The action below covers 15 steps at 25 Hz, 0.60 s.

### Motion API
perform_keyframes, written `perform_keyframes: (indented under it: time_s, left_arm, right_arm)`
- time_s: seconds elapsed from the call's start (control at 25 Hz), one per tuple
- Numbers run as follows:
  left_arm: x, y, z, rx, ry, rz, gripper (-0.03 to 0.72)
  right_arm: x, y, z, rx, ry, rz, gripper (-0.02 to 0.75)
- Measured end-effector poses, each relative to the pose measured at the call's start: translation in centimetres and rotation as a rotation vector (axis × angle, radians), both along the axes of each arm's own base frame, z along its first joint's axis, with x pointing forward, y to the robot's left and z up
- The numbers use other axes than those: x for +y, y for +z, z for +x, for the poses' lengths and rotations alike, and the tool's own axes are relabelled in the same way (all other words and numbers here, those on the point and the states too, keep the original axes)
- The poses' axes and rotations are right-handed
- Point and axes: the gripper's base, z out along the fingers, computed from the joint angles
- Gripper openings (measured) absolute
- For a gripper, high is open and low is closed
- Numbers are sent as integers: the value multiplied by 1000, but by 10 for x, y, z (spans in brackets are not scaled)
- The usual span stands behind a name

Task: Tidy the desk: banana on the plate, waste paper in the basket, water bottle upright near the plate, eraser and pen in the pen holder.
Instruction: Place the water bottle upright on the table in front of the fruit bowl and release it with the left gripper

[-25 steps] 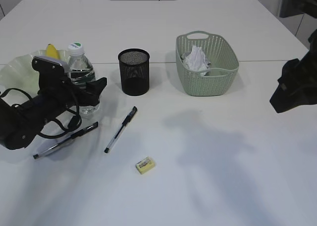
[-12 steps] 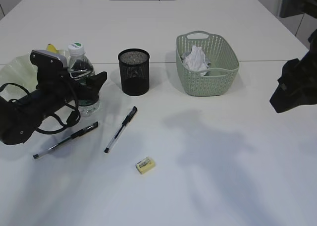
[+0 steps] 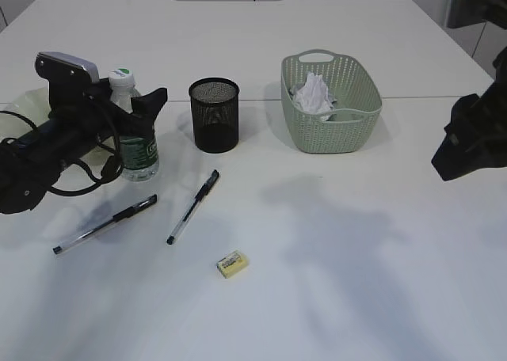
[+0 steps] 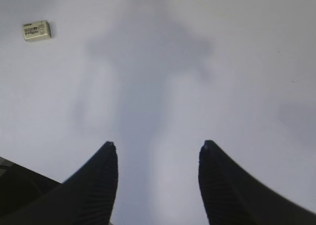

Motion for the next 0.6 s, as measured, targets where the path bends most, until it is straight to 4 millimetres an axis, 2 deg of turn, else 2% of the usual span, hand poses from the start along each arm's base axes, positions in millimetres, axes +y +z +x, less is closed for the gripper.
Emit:
perform_keyframes:
  time_s: [0.6]
  left_arm:
    - [2, 61, -4, -147, 9, -25, 610]
  right_arm:
    - [0, 0, -1, 7, 2, -3, 393]
